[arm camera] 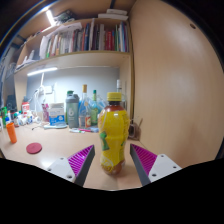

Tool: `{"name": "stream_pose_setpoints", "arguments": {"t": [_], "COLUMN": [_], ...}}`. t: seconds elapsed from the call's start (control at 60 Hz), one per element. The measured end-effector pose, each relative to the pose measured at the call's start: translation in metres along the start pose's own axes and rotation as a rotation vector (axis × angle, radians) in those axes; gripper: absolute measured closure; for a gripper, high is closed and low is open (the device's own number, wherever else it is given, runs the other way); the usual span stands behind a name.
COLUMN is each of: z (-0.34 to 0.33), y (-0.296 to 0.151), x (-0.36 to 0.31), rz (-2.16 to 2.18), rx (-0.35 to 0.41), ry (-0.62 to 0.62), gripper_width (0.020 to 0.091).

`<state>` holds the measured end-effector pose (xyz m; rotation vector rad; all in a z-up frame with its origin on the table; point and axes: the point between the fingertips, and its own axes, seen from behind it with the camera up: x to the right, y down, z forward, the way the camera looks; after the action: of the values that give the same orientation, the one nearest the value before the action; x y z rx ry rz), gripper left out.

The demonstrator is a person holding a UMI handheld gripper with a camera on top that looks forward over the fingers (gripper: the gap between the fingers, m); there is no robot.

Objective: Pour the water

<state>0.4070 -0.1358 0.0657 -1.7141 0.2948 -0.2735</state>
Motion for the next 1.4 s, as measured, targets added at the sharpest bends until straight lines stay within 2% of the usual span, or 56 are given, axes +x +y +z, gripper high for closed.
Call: {"name": "stream_pose_setpoints", "arguments": {"t": [0.167, 0.183, 0.25, 0.3, 0.333, 0.467, 0.533, 0.55, 0.633, 0.733, 0.883, 1.0, 1.133, 1.317, 1.4], "z": [0.032, 0.035, 0.043, 0.044, 0.044, 0.041, 0.036, 0.035, 0.027, 0.016, 0.003, -0.001, 0.007, 0.015, 0.019], "y": [-0.008, -0.008, -0.003, -0.006, -0.006, -0.006, -0.010, -0.012, -0.030, -0.076, -0.159, -0.187, -0.181, -0.170, -0.164], "x": [0.006, 0.005, 0.004, 0.006, 0.006, -0.007, -0.016, -0.019, -0.041, -0.083, -0.179, -0.266, -0.348, -0.415, -0.428], "rz": [0.016, 0.010, -0.013, -0.013, -0.014, -0.005, -0.036, -0.050, -0.132, -0.323, -0.737, -1.111, -1.579, -2.070, -2.201], "rx": [0.008, 0.007, -0.014, -0.004, -0.005, -0.001, 0.009, 0.013, 0.047, 0.109, 0.231, 0.329, 0.428, 0.589, 0.600], "ry": [0.009, 0.006, 0.013, 0.035, 0.038, 0.006, -0.004, -0.010, -0.018, -0.036, -0.060, -0.033, 0.046, 0.121, 0.132], "gripper_width": [0.0336, 0.0351, 0.0591, 0.0593, 0.0635, 0.0726, 0.0729, 0.0763, 0.0764, 0.0764, 0.0766, 0.0767, 0.0766, 0.0765, 0.0767]}}
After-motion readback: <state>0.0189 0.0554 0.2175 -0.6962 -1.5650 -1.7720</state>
